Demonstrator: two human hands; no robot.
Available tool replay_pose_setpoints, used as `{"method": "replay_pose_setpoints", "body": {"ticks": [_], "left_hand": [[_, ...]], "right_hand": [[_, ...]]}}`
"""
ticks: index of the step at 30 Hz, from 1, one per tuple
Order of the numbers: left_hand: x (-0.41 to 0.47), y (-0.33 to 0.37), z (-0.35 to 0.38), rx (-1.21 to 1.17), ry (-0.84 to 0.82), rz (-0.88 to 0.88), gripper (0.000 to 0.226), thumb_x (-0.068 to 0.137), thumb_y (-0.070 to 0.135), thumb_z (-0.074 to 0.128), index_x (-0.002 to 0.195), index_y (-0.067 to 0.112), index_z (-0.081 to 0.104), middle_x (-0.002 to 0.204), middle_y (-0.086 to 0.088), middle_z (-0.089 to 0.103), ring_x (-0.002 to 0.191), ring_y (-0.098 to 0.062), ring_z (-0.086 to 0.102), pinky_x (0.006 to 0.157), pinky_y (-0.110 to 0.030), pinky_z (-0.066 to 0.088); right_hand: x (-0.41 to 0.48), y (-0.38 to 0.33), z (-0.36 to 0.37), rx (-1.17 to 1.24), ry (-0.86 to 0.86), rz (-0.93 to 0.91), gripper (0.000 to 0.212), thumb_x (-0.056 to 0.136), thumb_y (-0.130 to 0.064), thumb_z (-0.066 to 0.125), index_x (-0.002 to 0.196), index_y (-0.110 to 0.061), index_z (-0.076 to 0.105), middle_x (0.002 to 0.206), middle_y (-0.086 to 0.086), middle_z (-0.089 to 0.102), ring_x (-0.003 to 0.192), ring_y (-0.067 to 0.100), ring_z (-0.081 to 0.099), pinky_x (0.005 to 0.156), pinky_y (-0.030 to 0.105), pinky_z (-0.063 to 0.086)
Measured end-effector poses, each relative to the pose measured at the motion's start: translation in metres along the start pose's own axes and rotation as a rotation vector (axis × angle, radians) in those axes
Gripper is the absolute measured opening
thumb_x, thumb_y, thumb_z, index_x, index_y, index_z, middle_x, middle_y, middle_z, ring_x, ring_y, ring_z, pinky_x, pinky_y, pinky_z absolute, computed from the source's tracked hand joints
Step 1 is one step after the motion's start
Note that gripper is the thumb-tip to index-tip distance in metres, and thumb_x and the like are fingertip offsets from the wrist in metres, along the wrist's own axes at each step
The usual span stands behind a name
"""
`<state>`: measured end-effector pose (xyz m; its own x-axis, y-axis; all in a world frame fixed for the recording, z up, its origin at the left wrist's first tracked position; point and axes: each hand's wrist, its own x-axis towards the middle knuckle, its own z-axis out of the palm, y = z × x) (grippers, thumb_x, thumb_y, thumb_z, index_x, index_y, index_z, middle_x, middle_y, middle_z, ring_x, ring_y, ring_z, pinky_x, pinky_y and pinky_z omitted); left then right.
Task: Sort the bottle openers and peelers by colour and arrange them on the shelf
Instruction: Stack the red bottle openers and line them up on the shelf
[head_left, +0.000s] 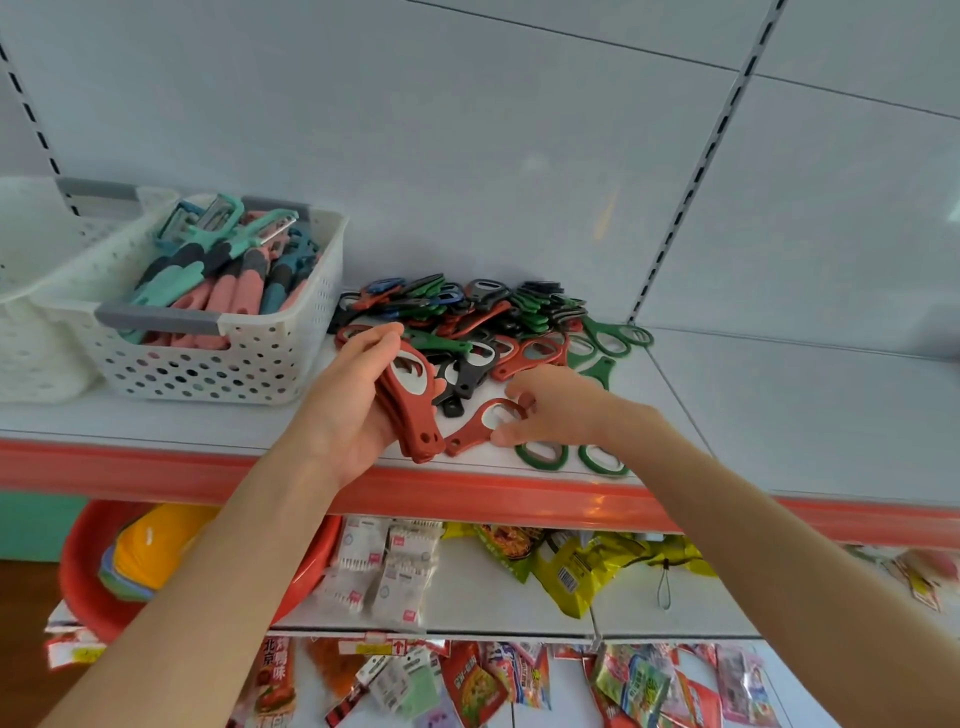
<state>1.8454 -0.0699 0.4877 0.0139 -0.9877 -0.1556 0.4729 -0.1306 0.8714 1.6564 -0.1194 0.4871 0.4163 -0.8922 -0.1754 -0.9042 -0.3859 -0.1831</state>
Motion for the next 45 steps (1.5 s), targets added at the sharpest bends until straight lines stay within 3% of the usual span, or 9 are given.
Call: {"method": "replay_pose_setpoints", "body": {"ticks": [4,9,18,23,27,34,37,42,45], "left_hand": [[0.002,-0.001,0.001,0.000,0.009,0.001,0.020,0.096,0.023,0.045,0.114,0.021,0.053,0.097,-0.012,0.062,0.074,-0.022,0.066,0.066,-0.035,0.051],[0.005,0.004,-0.003,0.048,0.023,0.022,0.017,0.096,0.023,0.044,0.110,0.021,0.053,0.095,-0.013,0.061,0.078,-0.026,0.065,0.064,-0.034,0.051],[0.005,-0.002,0.029,0.097,-0.245,-0.117,0.024,0.075,0.029,0.061,0.097,0.019,0.062,0.093,-0.008,0.065,0.076,-0.019,0.062,0.061,-0.029,0.052],[0.009,-0.007,0.026,-0.073,-0.086,-0.129,0.034,0.086,-0.005,0.050,0.113,0.016,0.051,0.100,-0.022,0.061,0.069,-0.025,0.067,0.055,-0.029,0.054],[0.008,-0.008,0.023,-0.082,-0.042,-0.095,0.032,0.084,-0.006,0.047,0.104,0.019,0.053,0.100,-0.023,0.062,0.059,-0.021,0.065,0.050,-0.026,0.052],[0.013,-0.010,0.018,-0.091,0.038,-0.034,0.029,0.083,-0.001,0.055,0.098,0.024,0.056,0.095,-0.017,0.065,0.062,-0.020,0.064,0.060,-0.030,0.046],[0.016,-0.009,0.015,-0.085,0.028,-0.037,0.022,0.081,0.022,0.064,0.101,0.022,0.053,0.089,-0.013,0.063,0.063,-0.019,0.062,0.060,-0.031,0.047],[0.018,-0.009,0.034,-0.066,-0.079,-0.092,0.027,0.079,0.042,0.060,0.076,0.015,0.066,0.077,-0.006,0.061,0.067,-0.018,0.058,0.063,-0.028,0.049],[0.022,-0.013,0.040,-0.056,-0.085,-0.064,0.034,0.084,0.015,0.063,0.115,0.005,0.055,0.091,-0.012,0.059,0.065,-0.019,0.060,0.055,-0.026,0.052]], "right_hand": [[0.001,0.006,0.003,0.193,0.039,0.020,0.043,0.074,-0.039,0.073,0.098,-0.012,0.049,0.087,-0.004,0.046,0.080,0.015,0.044,0.067,0.027,0.036],[-0.012,0.020,-0.024,0.547,0.115,-0.047,0.009,0.086,-0.011,0.063,0.082,-0.015,0.056,0.073,-0.001,0.059,0.065,0.010,0.055,0.063,0.018,0.049],[-0.005,-0.010,-0.065,0.768,0.060,-0.192,0.009,0.084,-0.008,0.063,0.082,-0.016,0.065,0.071,0.000,0.064,0.061,0.006,0.060,0.063,0.019,0.054],[0.025,0.021,-0.039,0.475,0.428,0.109,0.015,0.085,-0.018,0.062,0.077,-0.007,0.063,0.065,0.005,0.056,0.061,0.016,0.052,0.060,0.026,0.044],[0.042,0.046,-0.012,0.229,0.368,0.398,0.049,0.081,-0.041,0.065,0.057,-0.011,0.035,0.055,0.001,0.038,0.051,0.018,0.038,0.047,0.027,0.026],[0.041,0.064,-0.019,0.909,0.525,0.455,0.015,0.082,-0.002,0.063,0.088,0.012,0.065,0.060,0.010,0.058,0.051,0.017,0.055,0.061,0.028,0.055],[0.021,0.063,-0.038,1.101,0.561,0.383,0.008,0.085,0.004,0.059,0.091,0.008,0.063,0.053,0.007,0.059,0.037,0.005,0.054,0.044,0.014,0.050],[-0.001,0.011,-0.056,1.161,0.331,0.099,0.006,0.085,-0.001,0.061,0.088,-0.004,0.065,0.057,0.002,0.064,0.047,0.003,0.060,0.055,0.014,0.054],[-0.001,-0.007,-0.051,1.109,0.302,0.025,0.010,0.086,-0.002,0.060,0.080,-0.009,0.064,0.066,0.007,0.064,0.053,0.009,0.064,0.063,0.022,0.057]]}}
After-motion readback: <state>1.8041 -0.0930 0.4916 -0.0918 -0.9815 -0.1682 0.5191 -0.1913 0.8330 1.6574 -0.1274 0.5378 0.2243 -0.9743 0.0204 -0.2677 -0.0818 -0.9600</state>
